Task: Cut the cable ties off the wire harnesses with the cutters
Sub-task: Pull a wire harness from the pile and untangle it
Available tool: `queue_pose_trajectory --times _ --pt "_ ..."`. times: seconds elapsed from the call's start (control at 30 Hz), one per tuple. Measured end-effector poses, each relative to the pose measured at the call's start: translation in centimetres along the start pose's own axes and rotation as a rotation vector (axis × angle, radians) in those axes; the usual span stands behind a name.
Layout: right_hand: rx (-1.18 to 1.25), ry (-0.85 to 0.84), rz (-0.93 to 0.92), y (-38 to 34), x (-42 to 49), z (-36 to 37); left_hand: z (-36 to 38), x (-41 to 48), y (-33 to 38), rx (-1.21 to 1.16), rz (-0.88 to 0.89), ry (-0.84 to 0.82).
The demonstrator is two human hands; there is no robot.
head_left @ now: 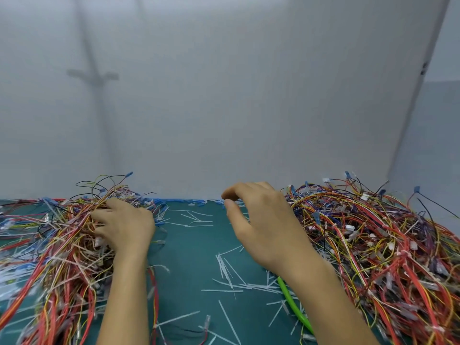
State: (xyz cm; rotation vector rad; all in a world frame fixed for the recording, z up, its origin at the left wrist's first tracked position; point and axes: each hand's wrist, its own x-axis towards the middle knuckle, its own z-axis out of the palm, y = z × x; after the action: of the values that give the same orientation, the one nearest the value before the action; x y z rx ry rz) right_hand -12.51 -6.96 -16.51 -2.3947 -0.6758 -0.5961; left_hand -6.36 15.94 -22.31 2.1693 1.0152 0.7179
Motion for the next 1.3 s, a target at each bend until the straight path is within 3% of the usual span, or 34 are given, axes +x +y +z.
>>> queue_pose_trajectory --times 0.13,0.23,0.37,0.47,0.57,0.73,0.93,1.13,1.3 --pt "-0.005 0.003 -0.001 0.0 0.0 0.0 0.2 0.1 -0.1 -0.336 -0.048 0.016" --pt "-0.005 0.009 0.0 0.1 0.0 0.0 0.2 0.8 -0.2 -0.789 -0.15 0.022" --pt "-0.004 0.007 0.002 0.1 0.0 -0.1 -1.5 1.8 -0.1 -1.434 -0.419 -0.273" --pt "-0.005 0.007 0.002 0.0 -0.1 -0.1 -2.1 1.7 0.0 -1.601 -0.531 -0.386" --pt "-0.017 0.001 -0.002 -0.1 -0.1 -0.1 -2.0 1.1 0.8 -1.558 -0.467 -0.348" --pt "-0.036 0.017 0.006 -0.1 0.0 0.1 -1.8 -0.3 2.5 -1.299 -0.191 -0.293" --pt "-0.029 0.093 0.06 0.1 0.1 0.6 -2.0 -2.7 5.0 -1.153 -0.03 -0.366" --pt "0.204 0.169 0.158 1.0 0.5 1.5 -3.0 -4.1 6.1 -1.003 0.156 -0.503" --pt "0.417 0.048 0.264 1.0 0.7 2.8 -3.3 -6.0 7.0 -0.729 0.433 -0.611"
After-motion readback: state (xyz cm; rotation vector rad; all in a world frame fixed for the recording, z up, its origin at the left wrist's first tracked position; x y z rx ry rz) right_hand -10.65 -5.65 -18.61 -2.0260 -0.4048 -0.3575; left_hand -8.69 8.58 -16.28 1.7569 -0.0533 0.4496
